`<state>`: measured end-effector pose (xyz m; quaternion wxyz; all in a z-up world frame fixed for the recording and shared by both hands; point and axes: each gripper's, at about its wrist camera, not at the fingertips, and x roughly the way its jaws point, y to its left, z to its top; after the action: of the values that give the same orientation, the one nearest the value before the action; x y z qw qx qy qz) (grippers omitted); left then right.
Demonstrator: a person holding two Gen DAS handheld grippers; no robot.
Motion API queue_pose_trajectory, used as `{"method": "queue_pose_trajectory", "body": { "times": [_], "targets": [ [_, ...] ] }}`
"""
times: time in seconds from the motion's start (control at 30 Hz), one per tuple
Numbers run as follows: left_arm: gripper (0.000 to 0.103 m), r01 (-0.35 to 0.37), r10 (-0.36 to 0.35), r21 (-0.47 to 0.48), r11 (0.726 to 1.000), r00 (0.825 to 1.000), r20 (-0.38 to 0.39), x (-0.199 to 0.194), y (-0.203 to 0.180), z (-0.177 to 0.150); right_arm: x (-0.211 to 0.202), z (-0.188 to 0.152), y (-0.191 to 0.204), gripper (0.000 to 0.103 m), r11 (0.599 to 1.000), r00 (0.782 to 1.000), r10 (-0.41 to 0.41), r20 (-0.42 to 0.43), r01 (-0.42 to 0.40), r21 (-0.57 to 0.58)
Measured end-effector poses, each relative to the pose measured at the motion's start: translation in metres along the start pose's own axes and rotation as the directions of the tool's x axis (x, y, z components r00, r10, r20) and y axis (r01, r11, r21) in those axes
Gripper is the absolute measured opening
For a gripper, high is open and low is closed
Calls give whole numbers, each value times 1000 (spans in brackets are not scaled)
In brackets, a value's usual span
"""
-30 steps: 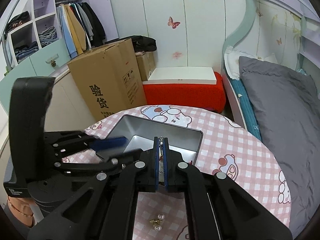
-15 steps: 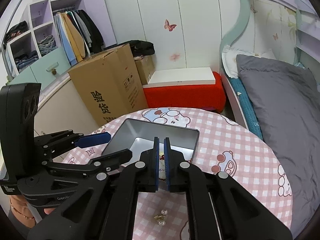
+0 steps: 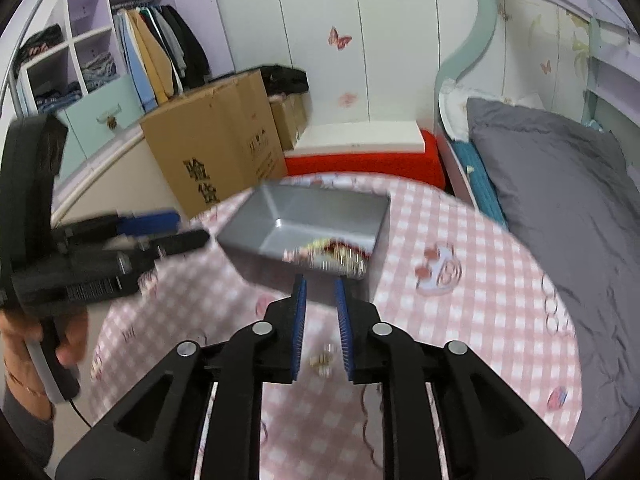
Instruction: Organize jewelry
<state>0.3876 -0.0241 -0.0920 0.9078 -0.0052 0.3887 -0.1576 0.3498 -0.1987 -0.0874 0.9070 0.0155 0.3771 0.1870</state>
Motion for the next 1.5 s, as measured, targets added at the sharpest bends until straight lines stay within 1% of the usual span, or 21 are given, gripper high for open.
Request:
{"method": "queue_pose_trajectory", "body": {
  "times": [0.13, 0.27, 0.47, 0.63, 0.7, 0.77, 0.8, 0.87, 1.07, 1.2, 1.27, 1.33, 1.5],
  "targets": [
    [61, -32, 32, -30, 999, 999, -13, 4, 10, -2, 11, -18, -2, 23, 1000, 999, -1, -46, 2, 14],
    [61, -44, 41, -81, 996, 998, -38, 13, 25, -4, 27, -31, 0, 28, 1000, 996, -4, -93, 5, 11],
    [61, -62, 58, -98, 993, 997, -44, 18, 31, -4, 45, -43, 9, 29, 1000, 990, -8, -137, 6, -18],
    [61, -47, 47, -31, 998, 999, -19, 11, 17, -10, 54, -53, 14, 29, 996, 986, -44, -159, 32, -79],
    [61, -37, 37, -4, 999, 999, -6, 7, 9, -12, 54, -56, 18, 28, 992, 987, -60, -149, 43, -116],
    [61, -25, 24, 20, 999, 1000, 2, 5, 0, -14, 54, -58, 20, 17, 986, 985, -96, -141, 74, -152],
    [61, -18, 18, 35, 999, 1000, 3, 4, -4, -15, 54, -59, 21, 16, 983, 985, -105, -138, 82, -167],
    [61, -5, 5, 57, 998, 1000, 0, 5, -13, -16, 52, -60, 18, 10, 983, 985, -103, -137, 80, -166],
    [61, 36, -33, 121, 992, 999, -30, 15, -42, -25, 40, -67, 3, 9, 984, 985, -101, -138, 80, -156],
    [61, 55, -46, 161, 985, 997, -63, 27, -63, -33, 26, -69, -15, 9, 990, 988, -89, -125, 73, -122],
    [61, 53, -38, 184, 982, 996, -82, 35, -74, -37, 18, -70, -24, 9, 991, 990, -88, -109, 76, -105],
    [61, 68, -47, 190, 979, 993, -110, 45, -83, -39, 14, -68, -28, 9, 993, 991, -85, -103, 76, -90],
    [61, 70, -41, 193, 979, 988, -151, 67, -99, -44, 7, -71, -46, 9, 996, 993, -74, -94, 69, -58]
  ]
}}
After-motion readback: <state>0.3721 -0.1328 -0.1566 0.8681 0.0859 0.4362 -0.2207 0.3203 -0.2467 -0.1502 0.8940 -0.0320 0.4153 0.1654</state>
